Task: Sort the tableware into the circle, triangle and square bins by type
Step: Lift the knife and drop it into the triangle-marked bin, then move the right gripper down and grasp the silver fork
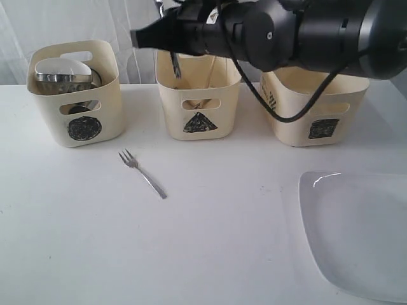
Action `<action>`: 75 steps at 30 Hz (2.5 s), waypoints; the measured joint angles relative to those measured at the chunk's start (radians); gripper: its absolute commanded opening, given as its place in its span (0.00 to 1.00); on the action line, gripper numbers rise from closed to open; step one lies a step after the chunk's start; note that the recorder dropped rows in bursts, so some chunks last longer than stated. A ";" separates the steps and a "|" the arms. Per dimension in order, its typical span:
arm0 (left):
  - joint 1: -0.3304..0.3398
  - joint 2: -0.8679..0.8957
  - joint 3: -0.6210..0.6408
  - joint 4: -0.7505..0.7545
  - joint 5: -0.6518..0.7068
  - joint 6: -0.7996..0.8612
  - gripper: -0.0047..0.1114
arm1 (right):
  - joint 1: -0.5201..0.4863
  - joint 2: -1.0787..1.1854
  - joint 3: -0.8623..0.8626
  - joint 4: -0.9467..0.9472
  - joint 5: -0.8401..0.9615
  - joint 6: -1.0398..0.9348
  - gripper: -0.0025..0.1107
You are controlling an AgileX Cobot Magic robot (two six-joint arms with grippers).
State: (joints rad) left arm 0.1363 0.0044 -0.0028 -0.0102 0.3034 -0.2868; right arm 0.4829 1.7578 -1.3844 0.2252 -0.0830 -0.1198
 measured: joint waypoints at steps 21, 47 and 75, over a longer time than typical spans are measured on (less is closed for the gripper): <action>0.000 0.000 0.000 0.000 0.000 0.000 0.04 | -0.128 0.384 -0.128 0.004 -0.387 -0.075 0.20; 0.000 0.000 0.000 0.000 0.000 0.000 0.04 | 0.104 0.188 -0.146 0.018 0.777 -0.072 0.02; 0.000 0.000 0.000 0.000 0.000 0.000 0.04 | 0.106 0.619 -0.636 -0.108 0.936 -0.035 0.36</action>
State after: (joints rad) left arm 0.1363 0.0044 -0.0028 -0.0102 0.3034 -0.2868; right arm 0.5888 2.3765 -2.0202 0.1170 0.8531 -0.1544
